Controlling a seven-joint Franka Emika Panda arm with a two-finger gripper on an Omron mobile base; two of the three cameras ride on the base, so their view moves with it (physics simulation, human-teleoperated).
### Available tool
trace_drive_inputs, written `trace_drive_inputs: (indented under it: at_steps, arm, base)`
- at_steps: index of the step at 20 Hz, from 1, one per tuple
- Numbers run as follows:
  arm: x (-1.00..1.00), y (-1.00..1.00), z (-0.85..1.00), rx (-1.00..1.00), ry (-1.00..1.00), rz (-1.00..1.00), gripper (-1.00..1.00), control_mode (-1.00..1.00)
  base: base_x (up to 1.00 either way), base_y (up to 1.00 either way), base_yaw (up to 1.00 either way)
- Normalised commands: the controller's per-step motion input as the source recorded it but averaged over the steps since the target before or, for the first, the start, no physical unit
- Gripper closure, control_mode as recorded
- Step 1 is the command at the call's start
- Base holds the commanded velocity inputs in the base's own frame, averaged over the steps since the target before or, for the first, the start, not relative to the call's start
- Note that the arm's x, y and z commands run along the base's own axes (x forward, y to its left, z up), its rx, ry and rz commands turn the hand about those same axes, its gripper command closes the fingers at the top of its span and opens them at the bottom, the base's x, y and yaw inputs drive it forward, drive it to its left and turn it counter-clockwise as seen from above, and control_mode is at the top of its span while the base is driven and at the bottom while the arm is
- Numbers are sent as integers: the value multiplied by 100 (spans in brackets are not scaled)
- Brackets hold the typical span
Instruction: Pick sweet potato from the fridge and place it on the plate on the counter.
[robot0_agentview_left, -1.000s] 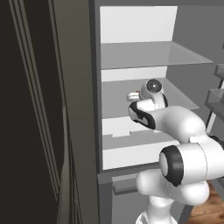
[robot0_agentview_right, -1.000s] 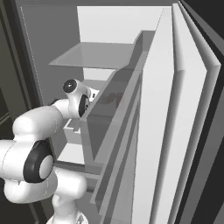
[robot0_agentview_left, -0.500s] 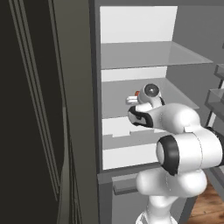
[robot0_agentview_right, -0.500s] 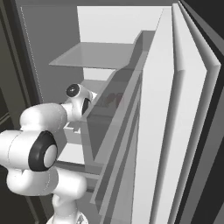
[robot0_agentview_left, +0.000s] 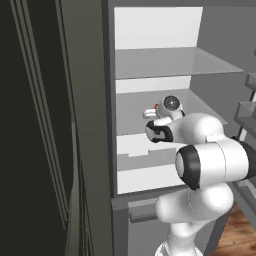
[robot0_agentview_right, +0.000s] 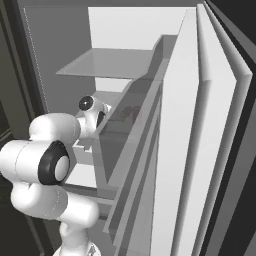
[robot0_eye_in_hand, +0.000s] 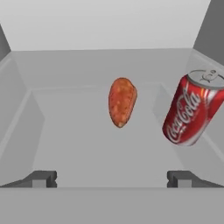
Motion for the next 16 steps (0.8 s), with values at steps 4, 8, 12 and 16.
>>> trace_drive_inputs:
  at_steps: [4,8,12,16]
  arm:
    - [5,-1,0,0,0,0,-100,-100]
    - [9,0,0,0,0,0,-100,-100]
    - [13,0,0,0,0,0,-100,-100]
    - [10,0,0,0,0,0,-100,-100]
  base:
    - [0,0,0]
    - [0,0,0]
    - [0,0,0]
    - [0,0,0]
